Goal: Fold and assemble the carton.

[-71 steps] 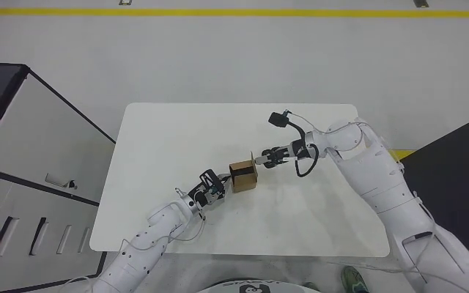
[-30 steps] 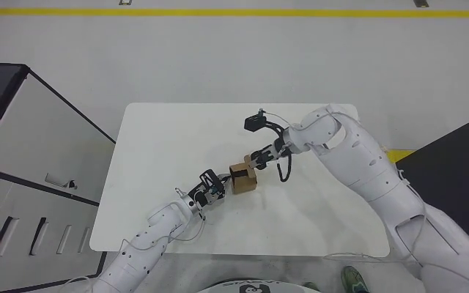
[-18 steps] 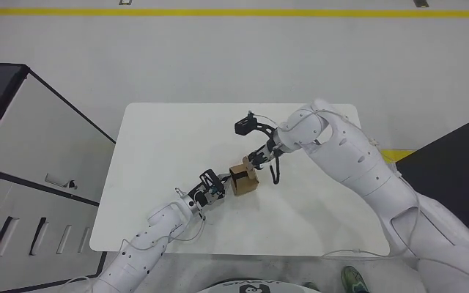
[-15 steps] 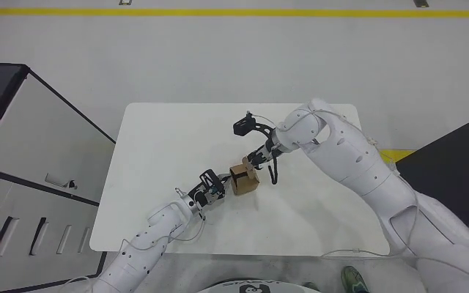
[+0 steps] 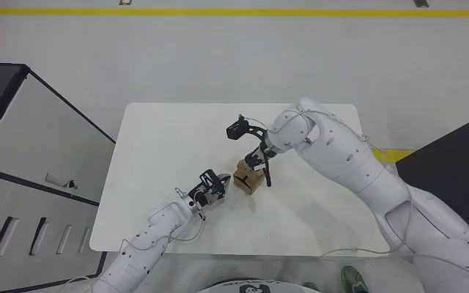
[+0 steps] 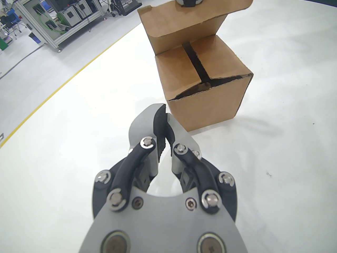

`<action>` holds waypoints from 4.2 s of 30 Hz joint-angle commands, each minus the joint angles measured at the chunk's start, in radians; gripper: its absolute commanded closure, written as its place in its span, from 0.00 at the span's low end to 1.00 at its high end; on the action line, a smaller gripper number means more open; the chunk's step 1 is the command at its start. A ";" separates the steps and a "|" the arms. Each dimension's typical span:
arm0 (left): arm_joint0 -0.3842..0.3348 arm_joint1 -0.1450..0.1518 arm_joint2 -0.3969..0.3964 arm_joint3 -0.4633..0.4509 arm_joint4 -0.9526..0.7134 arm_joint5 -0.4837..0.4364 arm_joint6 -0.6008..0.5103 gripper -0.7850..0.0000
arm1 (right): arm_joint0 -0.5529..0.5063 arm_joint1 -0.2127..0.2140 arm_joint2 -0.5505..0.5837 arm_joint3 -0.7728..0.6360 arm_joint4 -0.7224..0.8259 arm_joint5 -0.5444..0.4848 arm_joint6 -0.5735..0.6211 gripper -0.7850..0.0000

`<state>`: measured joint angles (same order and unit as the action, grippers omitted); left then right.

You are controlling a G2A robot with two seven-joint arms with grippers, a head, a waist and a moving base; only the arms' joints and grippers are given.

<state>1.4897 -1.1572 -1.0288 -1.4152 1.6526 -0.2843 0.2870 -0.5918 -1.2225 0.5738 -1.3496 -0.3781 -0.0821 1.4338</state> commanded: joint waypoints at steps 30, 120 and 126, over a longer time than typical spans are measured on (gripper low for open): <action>0.000 0.000 0.000 0.000 0.000 0.000 0.000 1.00 | 0.052 -0.044 -0.078 0.026 -0.104 -0.041 0.039 0.59; 0.000 0.000 0.000 0.000 0.000 0.000 0.000 1.00 | 0.055 -0.079 -0.024 0.138 0.063 -0.141 0.077 0.73; 0.000 0.000 0.000 0.000 0.000 0.000 0.000 1.00 | 0.061 -0.083 -0.050 0.119 -0.002 -0.135 0.073 0.72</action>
<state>1.4897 -1.1572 -1.0288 -1.4152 1.6526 -0.2843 0.2870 -0.5328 -1.3046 0.5289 -1.2245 -0.3662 -0.2165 1.5068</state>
